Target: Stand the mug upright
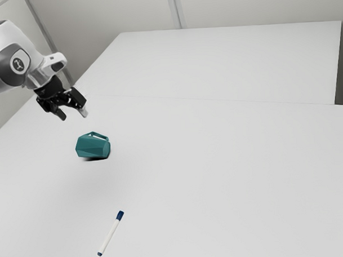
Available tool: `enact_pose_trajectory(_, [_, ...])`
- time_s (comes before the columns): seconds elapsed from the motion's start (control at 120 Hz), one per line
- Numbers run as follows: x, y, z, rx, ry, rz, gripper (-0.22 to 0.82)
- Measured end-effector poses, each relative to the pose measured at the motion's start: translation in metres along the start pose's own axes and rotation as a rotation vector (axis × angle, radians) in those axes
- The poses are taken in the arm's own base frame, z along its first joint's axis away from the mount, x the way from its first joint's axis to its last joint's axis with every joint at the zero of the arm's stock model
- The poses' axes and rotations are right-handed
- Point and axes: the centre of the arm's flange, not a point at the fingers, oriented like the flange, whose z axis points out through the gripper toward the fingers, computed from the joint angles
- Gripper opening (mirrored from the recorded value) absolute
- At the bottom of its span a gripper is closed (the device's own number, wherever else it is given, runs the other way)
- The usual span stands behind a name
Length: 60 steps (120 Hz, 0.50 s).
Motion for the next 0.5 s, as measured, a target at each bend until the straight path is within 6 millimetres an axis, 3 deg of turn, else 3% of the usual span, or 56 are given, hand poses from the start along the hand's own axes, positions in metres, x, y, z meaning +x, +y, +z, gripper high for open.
enact_pose_trajectory(0.092, [-0.012, -0.026, 0.023, -0.115, 0.054, -0.078, 0.60])
enact_pose_trajectory(0.258, [-0.023, -0.060, 0.043, -0.252, 0.163, -0.154, 0.60])
enact_pose_trajectory(0.5, [-0.055, -0.132, 0.053, -0.299, 0.303, -0.172, 0.60])
